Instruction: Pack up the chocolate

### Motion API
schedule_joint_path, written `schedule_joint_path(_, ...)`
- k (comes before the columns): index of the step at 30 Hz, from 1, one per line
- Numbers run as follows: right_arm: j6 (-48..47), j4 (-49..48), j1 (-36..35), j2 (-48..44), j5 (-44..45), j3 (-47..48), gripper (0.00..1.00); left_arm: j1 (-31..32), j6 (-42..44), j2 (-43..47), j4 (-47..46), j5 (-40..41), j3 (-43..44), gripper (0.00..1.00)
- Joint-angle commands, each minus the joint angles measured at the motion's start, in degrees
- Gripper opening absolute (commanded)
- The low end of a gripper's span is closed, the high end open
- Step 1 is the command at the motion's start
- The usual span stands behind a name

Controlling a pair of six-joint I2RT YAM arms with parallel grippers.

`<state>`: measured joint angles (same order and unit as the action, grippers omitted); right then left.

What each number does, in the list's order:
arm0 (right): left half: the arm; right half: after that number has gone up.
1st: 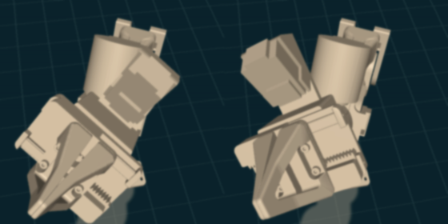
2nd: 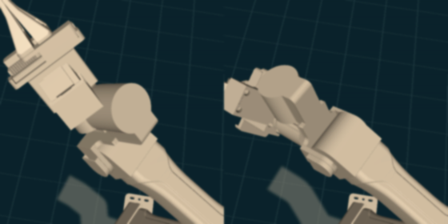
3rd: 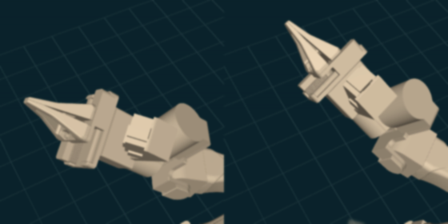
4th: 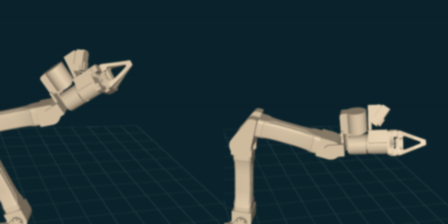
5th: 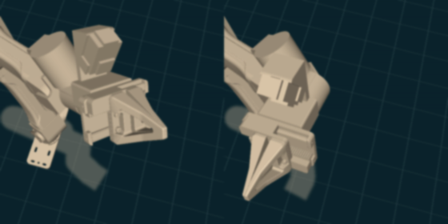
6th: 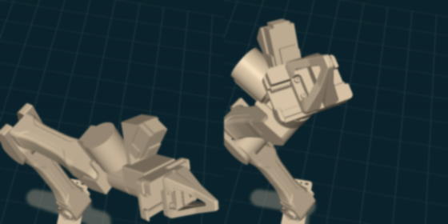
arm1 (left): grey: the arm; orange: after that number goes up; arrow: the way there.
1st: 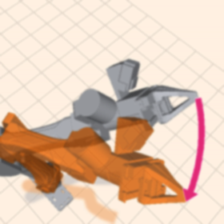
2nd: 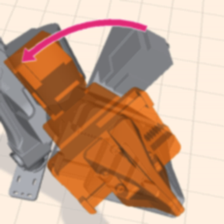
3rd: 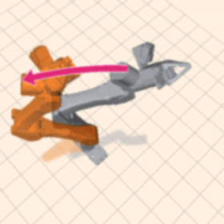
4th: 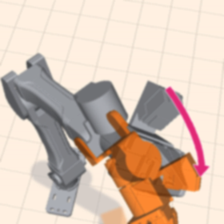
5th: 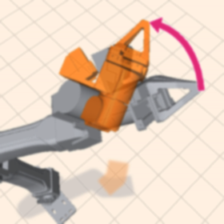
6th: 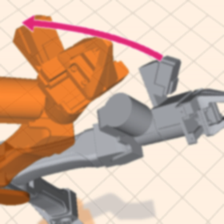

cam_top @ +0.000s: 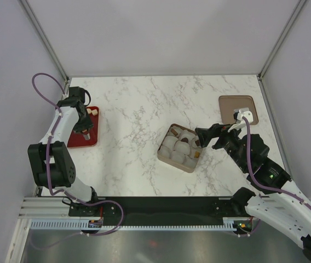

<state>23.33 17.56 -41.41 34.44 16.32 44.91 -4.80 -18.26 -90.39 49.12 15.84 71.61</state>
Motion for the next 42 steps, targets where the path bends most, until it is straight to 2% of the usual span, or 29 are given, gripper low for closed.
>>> schedule_joint_path(1,0.40,-1.65,0.10,-0.42,0.12,0.09,0.95,-0.30,2.09,0.92,-1.40,0.16,2.39,0.46)
schedule_joint_path(26,-0.22,-1.65,0.10,-0.33,0.91,-0.08,0.95,-0.30,2.26,-0.14,-1.57,-0.27,3.27,0.44)
schedule_joint_path(27,-0.13,-1.65,0.10,-0.33,0.91,-0.08,0.95,-0.21,1.83,-0.22,0.43,-1.32,3.36,0.50)
schedule_joint_path(31,-0.22,-1.65,0.01,-0.16,0.82,-0.08,0.95,-0.39,1.91,-0.58,0.71,-1.42,3.97,0.50)
schedule_joint_path(42,-0.39,-1.65,0.10,0.02,1.00,-0.17,0.95,-0.30,2.27,-1.45,0.89,-0.89,4.76,0.42)
